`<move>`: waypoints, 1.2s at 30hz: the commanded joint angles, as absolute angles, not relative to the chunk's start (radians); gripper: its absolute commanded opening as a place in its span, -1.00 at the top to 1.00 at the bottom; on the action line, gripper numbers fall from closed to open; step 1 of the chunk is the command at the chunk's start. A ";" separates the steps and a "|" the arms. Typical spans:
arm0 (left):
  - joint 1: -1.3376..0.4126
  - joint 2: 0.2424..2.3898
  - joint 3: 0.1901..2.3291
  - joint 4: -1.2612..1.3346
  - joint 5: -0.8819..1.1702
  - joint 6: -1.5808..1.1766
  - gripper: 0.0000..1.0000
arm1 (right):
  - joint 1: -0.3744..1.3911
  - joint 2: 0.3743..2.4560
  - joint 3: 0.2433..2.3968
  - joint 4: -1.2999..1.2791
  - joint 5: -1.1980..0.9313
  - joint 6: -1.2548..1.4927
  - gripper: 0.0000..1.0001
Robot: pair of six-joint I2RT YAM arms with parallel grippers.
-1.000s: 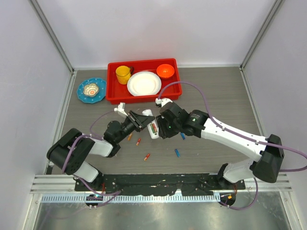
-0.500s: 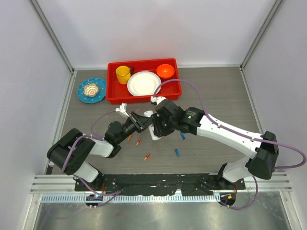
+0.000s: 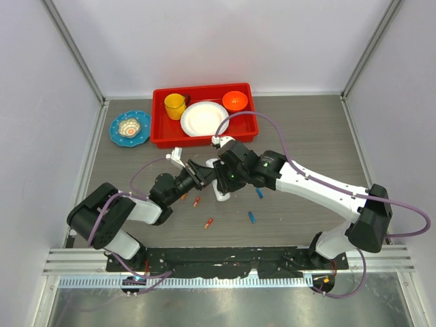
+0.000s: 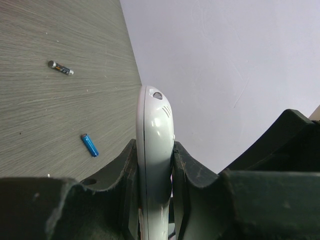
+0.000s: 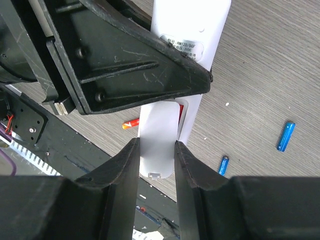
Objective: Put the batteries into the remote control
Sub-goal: Load the battery cover into the remote control.
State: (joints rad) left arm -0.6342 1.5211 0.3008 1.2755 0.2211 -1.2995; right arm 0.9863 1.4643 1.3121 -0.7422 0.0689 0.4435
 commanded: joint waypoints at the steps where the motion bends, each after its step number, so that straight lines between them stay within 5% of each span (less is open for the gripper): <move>1: -0.640 1.491 0.305 1.546 0.224 -1.278 1.00 | 0.989 1.476 1.353 -0.747 0.092 0.433 0.99; 36: -0.658 1.462 0.308 1.545 0.233 -1.255 0.99 | 0.986 1.506 1.351 -0.750 0.143 0.436 0.98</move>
State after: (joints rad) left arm -0.6476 1.5078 0.3004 1.2705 0.2199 -1.2705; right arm 0.9867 1.4948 1.3163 -0.7570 0.1093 0.4435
